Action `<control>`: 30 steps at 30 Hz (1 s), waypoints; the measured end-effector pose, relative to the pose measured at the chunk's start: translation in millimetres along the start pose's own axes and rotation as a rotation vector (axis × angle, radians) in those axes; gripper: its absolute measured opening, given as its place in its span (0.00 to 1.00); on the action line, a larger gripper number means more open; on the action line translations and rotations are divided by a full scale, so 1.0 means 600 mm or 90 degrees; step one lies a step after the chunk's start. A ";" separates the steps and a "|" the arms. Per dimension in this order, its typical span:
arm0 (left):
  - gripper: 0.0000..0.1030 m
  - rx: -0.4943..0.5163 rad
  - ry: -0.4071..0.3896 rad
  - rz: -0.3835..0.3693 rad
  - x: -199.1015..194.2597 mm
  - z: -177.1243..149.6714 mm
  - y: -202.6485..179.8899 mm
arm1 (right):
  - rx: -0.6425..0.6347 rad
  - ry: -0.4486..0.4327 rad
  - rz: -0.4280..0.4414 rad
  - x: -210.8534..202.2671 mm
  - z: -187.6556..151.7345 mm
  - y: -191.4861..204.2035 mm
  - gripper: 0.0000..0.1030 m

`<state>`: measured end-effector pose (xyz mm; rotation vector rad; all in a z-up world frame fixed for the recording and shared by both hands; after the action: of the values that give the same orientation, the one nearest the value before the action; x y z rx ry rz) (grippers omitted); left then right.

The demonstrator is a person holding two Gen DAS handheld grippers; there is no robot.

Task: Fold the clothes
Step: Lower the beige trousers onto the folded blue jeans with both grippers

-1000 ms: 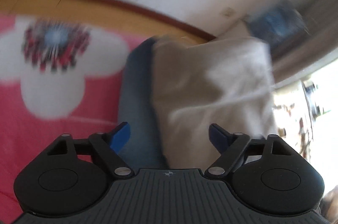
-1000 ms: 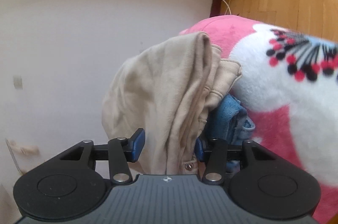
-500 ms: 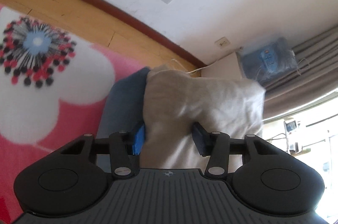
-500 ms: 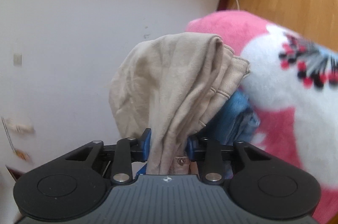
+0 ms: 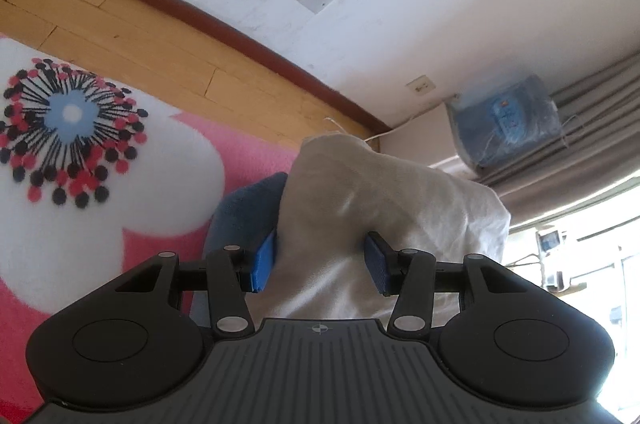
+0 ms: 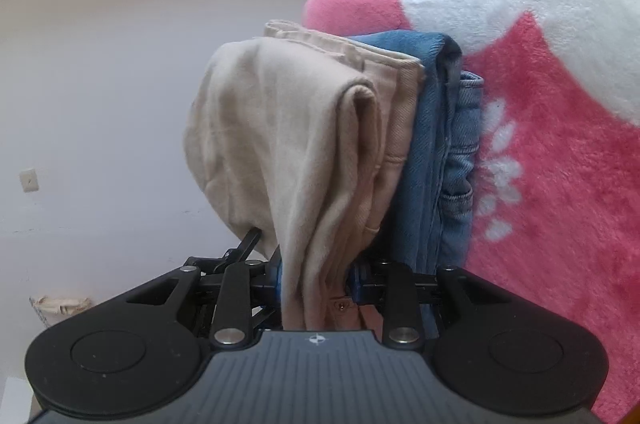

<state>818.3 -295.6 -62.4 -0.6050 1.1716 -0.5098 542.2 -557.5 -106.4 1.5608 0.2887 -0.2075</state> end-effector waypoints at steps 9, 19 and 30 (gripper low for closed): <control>0.55 0.009 0.012 0.046 -0.013 -0.014 0.017 | -0.045 0.029 -0.004 0.007 0.015 -0.007 0.33; 0.56 0.205 -0.087 0.086 -0.131 -0.111 -0.007 | -0.380 0.162 -0.103 -0.101 0.067 0.074 0.56; 0.60 0.239 -0.071 0.164 -0.036 -0.231 0.019 | -0.993 0.114 -0.217 -0.007 0.060 0.136 0.21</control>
<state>681.0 -296.6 -92.2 -0.1546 0.9975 -0.4538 565.4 -593.2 -27.8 -0.0264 0.6458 -0.0499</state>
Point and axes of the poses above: each gripper's, at about its wrist camera, not at the fingertips, and x roughly the way its jaws point, y to its left, z to its top, the point moved 4 cm from there along x, roughly the way its jaws point, and after that the axes turned 7 degrees about -x, right-handed, at the moved point
